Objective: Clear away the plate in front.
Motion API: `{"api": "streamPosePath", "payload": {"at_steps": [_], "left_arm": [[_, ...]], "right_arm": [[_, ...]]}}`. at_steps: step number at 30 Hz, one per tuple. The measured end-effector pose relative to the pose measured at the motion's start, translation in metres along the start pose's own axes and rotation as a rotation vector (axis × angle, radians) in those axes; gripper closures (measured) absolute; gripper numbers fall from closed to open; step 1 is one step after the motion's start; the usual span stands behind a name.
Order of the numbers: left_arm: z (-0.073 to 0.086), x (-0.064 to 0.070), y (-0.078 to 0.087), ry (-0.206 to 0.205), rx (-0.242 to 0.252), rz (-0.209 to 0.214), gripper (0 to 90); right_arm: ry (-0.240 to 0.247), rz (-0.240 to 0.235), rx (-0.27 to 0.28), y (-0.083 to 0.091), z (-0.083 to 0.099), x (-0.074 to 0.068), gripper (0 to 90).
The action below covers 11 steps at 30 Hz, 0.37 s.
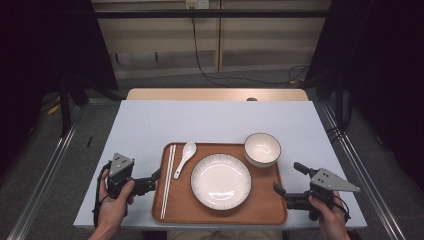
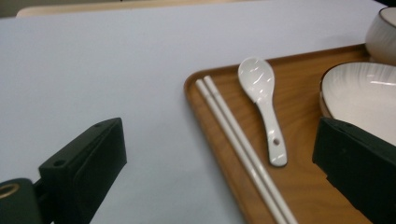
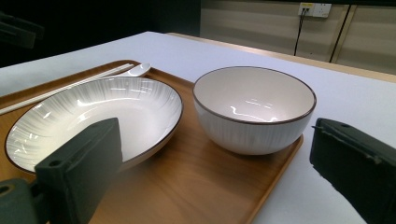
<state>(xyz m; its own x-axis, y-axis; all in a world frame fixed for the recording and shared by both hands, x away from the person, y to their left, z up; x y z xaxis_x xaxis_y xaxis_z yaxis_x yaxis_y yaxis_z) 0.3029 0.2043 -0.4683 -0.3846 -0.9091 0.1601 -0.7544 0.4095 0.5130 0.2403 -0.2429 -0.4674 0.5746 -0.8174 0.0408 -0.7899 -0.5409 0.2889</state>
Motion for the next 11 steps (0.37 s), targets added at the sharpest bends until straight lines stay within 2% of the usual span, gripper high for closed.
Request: {"api": "streamPosePath", "payload": {"at_steps": [1, 2, 5, 7, 9, 11], "left_arm": [[0.0030, -0.0008, -0.0001, -0.004, 0.000, 0.000, 1.5], [0.0061, -0.0009, -0.0003, -0.003, -0.011, 0.022, 1.8], [0.0072, -0.0007, 0.0001, -0.001, -0.016, 0.051, 2.5], [0.0048, -0.0003, 0.0031, -0.027, 0.014, 0.040, 2.6], [0.0062, -0.0006, 0.0020, -0.030, -0.004, 0.041, 2.3], [0.0055, -0.0014, 0.0012, -0.031, -0.004, 0.039, 2.6]], "right_arm": [[0.001, 0.004, 0.001, -0.0004, -0.0006, 0.0011, 2.4], [-0.001, 0.003, 0.000, -0.0009, -0.0008, 0.0012, 2.4], [0.001, 0.003, -0.014, -0.0012, 0.0007, 0.0005, 2.4], [0.003, 0.010, -0.005, -0.0002, -0.0004, 0.0014, 2.4], [-0.008, 0.013, 0.000, 0.0003, -0.0013, 0.0016, 2.4], [0.001, 0.011, -0.005, -0.0001, -0.0004, 0.0022, 2.4]]}}
Point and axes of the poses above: each handheld gripper's, and its own axes: y roughly backward along the jaws, z roughly out of its underside, x roughly to its right, the point moved 6 cm from there along -y, roughly forward along the jaws, and after that the axes turned 5 degrees about y, right-handed, at the moved point
